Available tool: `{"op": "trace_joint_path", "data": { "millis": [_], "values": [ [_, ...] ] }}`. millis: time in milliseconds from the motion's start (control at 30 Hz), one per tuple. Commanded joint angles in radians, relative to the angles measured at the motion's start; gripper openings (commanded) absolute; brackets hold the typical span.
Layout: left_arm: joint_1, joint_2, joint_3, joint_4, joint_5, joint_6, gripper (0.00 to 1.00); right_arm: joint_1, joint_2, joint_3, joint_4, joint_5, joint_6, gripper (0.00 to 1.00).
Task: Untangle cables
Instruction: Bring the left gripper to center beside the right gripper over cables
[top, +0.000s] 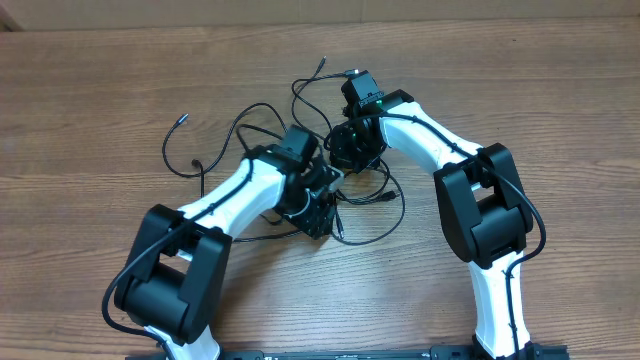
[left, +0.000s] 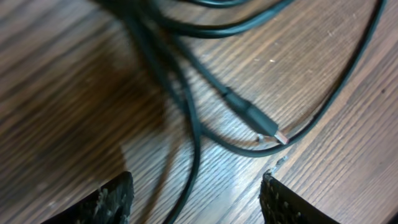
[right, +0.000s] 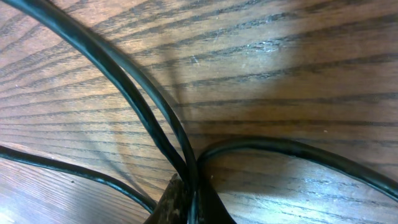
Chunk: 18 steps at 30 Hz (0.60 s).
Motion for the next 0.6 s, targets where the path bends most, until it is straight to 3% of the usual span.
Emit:
{"op": "trace_joint_path", "data": {
  "millis": [0,100,233,367,400,567],
  "values": [
    [-0.034,0.005,-0.025,0.011,-0.093,0.023,0.63,0.009,0.094,-0.057,-0.005,0.085,-0.004,0.04],
    [-0.064,0.005,-0.066,0.054,-0.146,-0.002,0.6,0.009,0.094,-0.057,-0.002,0.084,-0.003,0.04],
    [-0.089,0.005,-0.122,0.123,-0.171,-0.002,0.46,0.009,0.094,-0.057,-0.002,0.085,-0.004,0.04],
    [-0.088,0.005,-0.135,0.134,-0.187,-0.021,0.09,0.009,0.094,-0.057,-0.006,0.089,-0.004,0.04],
    [-0.088,0.005,-0.135,0.132,-0.188,-0.021,0.04,0.009,0.094,-0.057,-0.006,0.088,-0.004,0.04],
    [-0.086,0.003,-0.119,0.109,-0.256,-0.029,0.04,0.01,0.094,-0.057,0.002,0.085,-0.004,0.04]
  ]
}}
